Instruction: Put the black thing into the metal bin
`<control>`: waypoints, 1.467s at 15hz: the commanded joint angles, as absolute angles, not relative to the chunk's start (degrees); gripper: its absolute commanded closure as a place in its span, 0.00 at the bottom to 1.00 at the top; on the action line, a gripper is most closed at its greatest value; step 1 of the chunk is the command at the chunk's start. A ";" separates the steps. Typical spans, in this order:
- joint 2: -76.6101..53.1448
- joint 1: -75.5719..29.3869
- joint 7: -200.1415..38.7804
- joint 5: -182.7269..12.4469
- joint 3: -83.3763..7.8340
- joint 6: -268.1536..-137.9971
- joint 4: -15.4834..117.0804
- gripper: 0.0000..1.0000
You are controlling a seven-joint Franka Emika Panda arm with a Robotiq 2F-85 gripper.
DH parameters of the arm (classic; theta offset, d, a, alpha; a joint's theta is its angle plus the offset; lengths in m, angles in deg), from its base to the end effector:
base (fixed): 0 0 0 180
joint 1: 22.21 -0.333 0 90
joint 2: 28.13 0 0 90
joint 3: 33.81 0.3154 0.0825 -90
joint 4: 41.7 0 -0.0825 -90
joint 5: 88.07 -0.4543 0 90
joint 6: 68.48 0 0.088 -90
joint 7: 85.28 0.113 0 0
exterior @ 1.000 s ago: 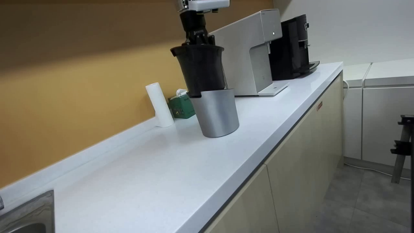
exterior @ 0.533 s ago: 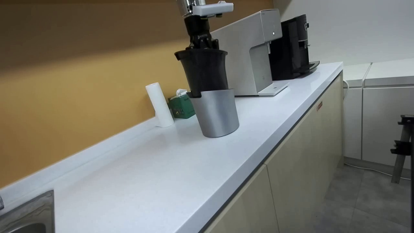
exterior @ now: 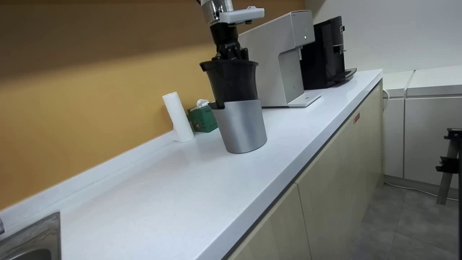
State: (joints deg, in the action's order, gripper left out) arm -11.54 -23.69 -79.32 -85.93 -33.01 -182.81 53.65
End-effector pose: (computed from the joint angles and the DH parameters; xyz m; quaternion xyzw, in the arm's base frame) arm 0.7136 0.0252 0.4093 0.9994 -0.0251 0.0219 0.0136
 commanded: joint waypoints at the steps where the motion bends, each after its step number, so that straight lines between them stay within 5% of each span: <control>1: -11.95 -23.52 -79.23 -86.88 -33.26 -183.62 54.51 0.98; 16: -7.21 -25.12 -77.42 -84.59 -33.54 -186.72 53.58 0.98; 18: -6.96 -25.15 -77.28 -84.70 -33.54 -186.65 53.61 0.65; 22: -7.47 -25.69 -77.15 -85.00 -33.23 -186.46 53.65 0.39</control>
